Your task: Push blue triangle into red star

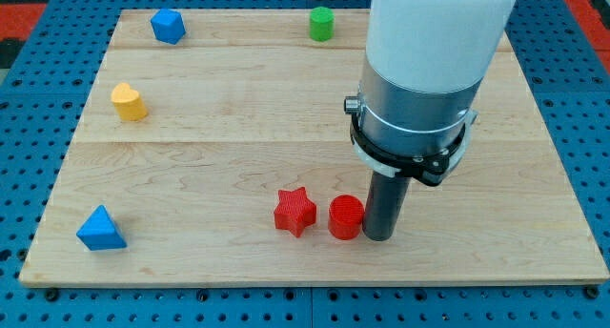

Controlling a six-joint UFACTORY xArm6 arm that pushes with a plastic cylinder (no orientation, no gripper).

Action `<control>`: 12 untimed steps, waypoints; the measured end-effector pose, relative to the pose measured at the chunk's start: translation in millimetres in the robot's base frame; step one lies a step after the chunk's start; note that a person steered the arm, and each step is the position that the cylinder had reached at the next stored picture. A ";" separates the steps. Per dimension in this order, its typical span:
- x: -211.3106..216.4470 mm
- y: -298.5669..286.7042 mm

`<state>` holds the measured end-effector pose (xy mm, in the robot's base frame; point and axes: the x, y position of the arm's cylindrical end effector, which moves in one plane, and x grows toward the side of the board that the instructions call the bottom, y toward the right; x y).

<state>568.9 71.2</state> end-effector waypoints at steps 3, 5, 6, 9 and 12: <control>43.9 -226.9; 43.8 -280.2; 43.7 -290.3; 0.1 -324.2; 3.7 -268.4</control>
<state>572.6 -197.2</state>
